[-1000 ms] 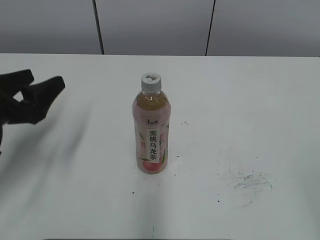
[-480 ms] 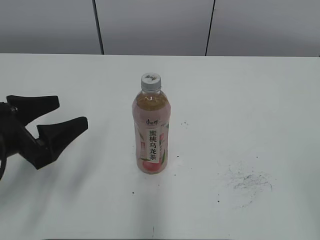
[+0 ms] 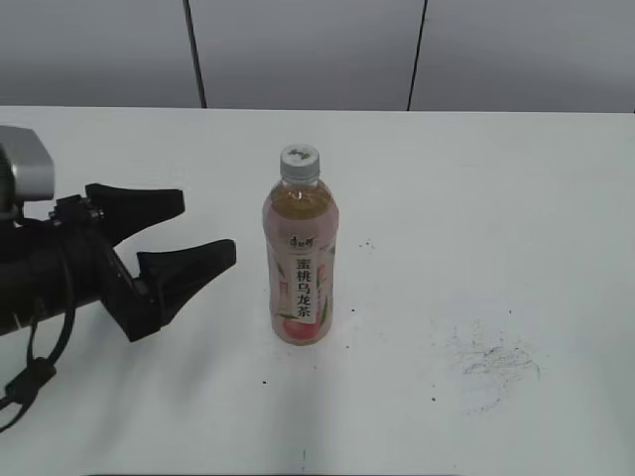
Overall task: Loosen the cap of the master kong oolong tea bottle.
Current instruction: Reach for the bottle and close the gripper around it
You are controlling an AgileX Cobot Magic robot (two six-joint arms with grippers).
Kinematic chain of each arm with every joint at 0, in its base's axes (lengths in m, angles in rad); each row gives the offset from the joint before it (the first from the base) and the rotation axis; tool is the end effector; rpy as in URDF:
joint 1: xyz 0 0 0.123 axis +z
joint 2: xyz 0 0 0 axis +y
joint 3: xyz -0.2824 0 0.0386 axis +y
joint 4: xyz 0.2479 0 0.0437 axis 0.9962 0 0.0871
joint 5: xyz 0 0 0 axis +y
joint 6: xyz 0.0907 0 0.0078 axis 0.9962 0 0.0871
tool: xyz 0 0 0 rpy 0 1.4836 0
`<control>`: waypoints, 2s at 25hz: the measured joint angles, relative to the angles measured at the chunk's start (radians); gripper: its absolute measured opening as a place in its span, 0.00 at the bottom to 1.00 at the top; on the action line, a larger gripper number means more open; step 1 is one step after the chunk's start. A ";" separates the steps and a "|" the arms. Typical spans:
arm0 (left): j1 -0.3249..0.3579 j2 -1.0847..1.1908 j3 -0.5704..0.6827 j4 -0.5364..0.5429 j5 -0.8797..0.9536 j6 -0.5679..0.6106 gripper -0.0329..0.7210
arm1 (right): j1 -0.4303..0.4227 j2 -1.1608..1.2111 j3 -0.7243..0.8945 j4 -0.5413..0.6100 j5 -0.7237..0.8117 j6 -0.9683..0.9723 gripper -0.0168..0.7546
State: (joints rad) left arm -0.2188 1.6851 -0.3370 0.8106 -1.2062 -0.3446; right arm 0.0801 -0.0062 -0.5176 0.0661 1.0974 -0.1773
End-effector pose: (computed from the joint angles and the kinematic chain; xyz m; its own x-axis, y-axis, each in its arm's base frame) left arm 0.2147 -0.1108 0.1539 -0.1785 0.0504 -0.9826 0.8106 0.5736 -0.1179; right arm -0.0099 0.0046 0.2792 -0.4408 -0.1822 -0.8789 -0.1985 0.9747 -0.1025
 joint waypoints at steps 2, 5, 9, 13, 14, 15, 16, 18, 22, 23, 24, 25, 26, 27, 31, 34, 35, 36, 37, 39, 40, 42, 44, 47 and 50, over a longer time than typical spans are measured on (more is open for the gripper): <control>-0.032 0.028 -0.029 -0.010 -0.001 0.000 0.85 | 0.000 0.000 0.000 0.000 0.000 0.000 0.70; -0.078 0.078 -0.079 -0.012 -0.001 0.000 0.85 | 0.000 0.000 0.000 0.000 0.000 0.000 0.70; -0.113 0.129 -0.146 -0.016 -0.001 0.000 0.85 | 0.000 0.000 0.000 0.000 0.000 0.000 0.70; -0.156 0.175 -0.215 -0.017 -0.003 0.000 0.85 | 0.000 0.000 0.000 0.000 0.000 0.000 0.70; -0.166 0.190 -0.234 -0.017 -0.003 0.000 0.84 | 0.000 0.000 0.000 0.000 0.000 0.000 0.70; -0.178 0.206 -0.249 -0.017 -0.003 0.000 0.84 | 0.000 0.000 0.000 0.000 0.000 0.000 0.70; -0.189 0.219 -0.266 -0.018 -0.003 0.000 0.84 | 0.000 0.000 0.000 0.000 0.000 0.000 0.70; -0.206 0.250 -0.302 -0.022 -0.003 0.000 0.84 | 0.000 0.000 0.000 0.000 0.000 0.000 0.70; -0.232 0.297 -0.357 -0.037 -0.003 0.000 0.83 | 0.000 0.000 0.000 0.000 0.000 0.000 0.70; -0.236 0.304 -0.365 -0.038 -0.003 0.000 0.83 | 0.000 0.000 0.000 0.000 0.000 0.000 0.70; -0.237 0.308 -0.367 -0.039 -0.003 0.000 0.83 | 0.000 0.000 0.000 0.000 0.000 0.000 0.70; -0.237 0.308 -0.367 -0.039 -0.003 0.000 0.82 | 0.000 0.000 0.000 0.000 0.000 0.000 0.70; -0.238 0.308 -0.367 -0.039 -0.003 0.000 0.81 | 0.000 0.000 0.000 0.000 0.000 0.000 0.70; -0.238 0.308 -0.367 -0.039 -0.003 0.000 0.79 | 0.000 0.000 0.000 0.000 0.000 0.000 0.70; -0.238 0.308 -0.367 -0.038 -0.003 0.000 0.63 | 0.000 0.000 0.000 0.000 0.000 0.000 0.70; -0.238 0.308 -0.367 -0.030 -0.003 0.001 0.63 | 0.000 0.000 0.000 0.000 0.000 0.000 0.70; -0.238 0.308 -0.367 -0.030 -0.003 0.001 0.63 | 0.000 0.000 0.000 0.000 0.000 0.000 0.70; -0.238 0.308 -0.367 -0.030 -0.003 0.001 0.63 | 0.000 0.000 0.000 0.000 0.000 0.000 0.70; -0.238 0.308 -0.367 -0.030 -0.003 0.001 0.63 | 0.000 0.000 0.000 0.000 0.000 0.000 0.70; -0.238 0.308 -0.367 -0.030 -0.003 0.001 0.63 | 0.000 0.000 0.000 0.000 0.000 0.000 0.70; -0.238 0.308 -0.367 -0.030 -0.003 0.001 0.63 | 0.000 0.000 0.000 0.000 0.000 0.000 0.70; -0.238 0.308 -0.367 -0.030 -0.003 0.001 0.63 | 0.000 0.000 0.000 0.000 0.000 0.000 0.70; -0.238 0.308 -0.367 -0.030 -0.003 0.001 0.63 | 0.000 0.000 0.000 0.000 0.000 0.000 0.70; -0.238 0.308 -0.367 -0.030 -0.003 0.001 0.63 | 0.000 0.000 0.000 0.000 0.000 0.000 0.70; -0.238 0.308 -0.367 -0.030 -0.003 0.001 0.63 | 0.000 0.000 0.000 0.000 0.000 0.000 0.70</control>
State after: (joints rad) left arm -0.4570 1.9927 -0.7042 0.7809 -1.2097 -0.3436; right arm 0.0801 -0.0062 -0.5176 0.0661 1.0974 -0.1773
